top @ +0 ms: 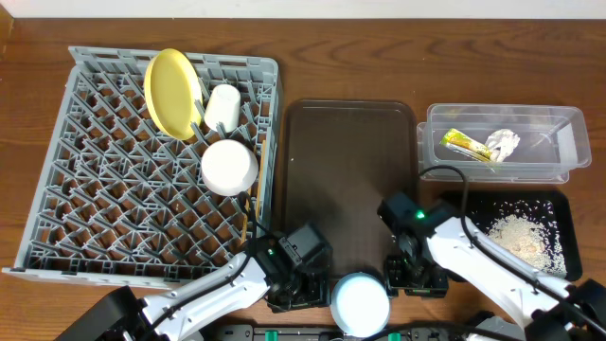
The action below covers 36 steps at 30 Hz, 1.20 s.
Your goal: Sort waste into correct bins and load items into the dishwasher
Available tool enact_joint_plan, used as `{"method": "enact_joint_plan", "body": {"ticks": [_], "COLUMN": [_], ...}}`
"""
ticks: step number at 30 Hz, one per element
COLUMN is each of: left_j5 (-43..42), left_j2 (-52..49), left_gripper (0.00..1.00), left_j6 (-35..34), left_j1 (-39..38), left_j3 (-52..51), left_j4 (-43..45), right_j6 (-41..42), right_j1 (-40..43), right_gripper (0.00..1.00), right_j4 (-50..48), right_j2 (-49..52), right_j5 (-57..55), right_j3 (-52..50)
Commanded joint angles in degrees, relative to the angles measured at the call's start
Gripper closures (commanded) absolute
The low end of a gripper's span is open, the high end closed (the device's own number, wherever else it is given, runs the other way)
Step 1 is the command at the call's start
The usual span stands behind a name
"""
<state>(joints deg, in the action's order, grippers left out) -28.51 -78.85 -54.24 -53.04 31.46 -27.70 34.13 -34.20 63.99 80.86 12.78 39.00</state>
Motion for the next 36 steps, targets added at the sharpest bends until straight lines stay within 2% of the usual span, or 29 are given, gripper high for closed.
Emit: {"method": "enact_joint_plan", "body": {"ticks": [1, 6, 7, 9, 14, 20, 30, 36], "left_j5": [0.7, 0.8, 0.7, 0.7, 0.7, 0.7, 0.5, 0.5], "left_j2": [0.4, 0.4, 0.4, 0.4, 0.4, 0.4, 0.4, 0.4], "left_gripper": [0.3, 0.29, 0.29, 0.29, 0.29, 0.29, 0.29, 0.29], "left_j6": [-0.1, -0.1, -0.1, -0.1, -0.1, -0.1, -0.1, -0.1], "left_j1": [0.0, 0.0, 0.0, 0.0, 0.0, 0.0, 0.0, 0.0], "left_j3": [-0.2, -0.2, -0.2, -0.2, -0.2, -0.2, -0.2, -0.2], "left_j4": [0.7, 2.9, 3.3, 3.4, 3.4, 3.4, 3.4, 3.4], "right_j6": [0.6, 0.9, 1.0, 1.0, 0.9, 1.0, 0.9, -1.0], "right_j1": [0.0, 0.9, 1.6, 3.5, 7.4, 7.1, 7.1, 7.1], "right_gripper": [0.39, 0.37, 0.32, 0.01, 0.01, 0.01, 0.01, 0.01], "right_j4": [-0.1, -0.6, -0.5, 0.0, 2.5, 2.3, -17.6, -18.0], "right_j2": [-2.0, -7.4, -9.0, -12.5, -20.5, -25.2, -25.5, -25.5], "right_j5": [-0.2, 2.5, 2.5, 2.5, 4.0, 9.9, 26.4, 28.1], "right_j3": [-1.4, -1.4, -1.4, -1.4, -1.4, -3.3, -17.6, -20.3]}}
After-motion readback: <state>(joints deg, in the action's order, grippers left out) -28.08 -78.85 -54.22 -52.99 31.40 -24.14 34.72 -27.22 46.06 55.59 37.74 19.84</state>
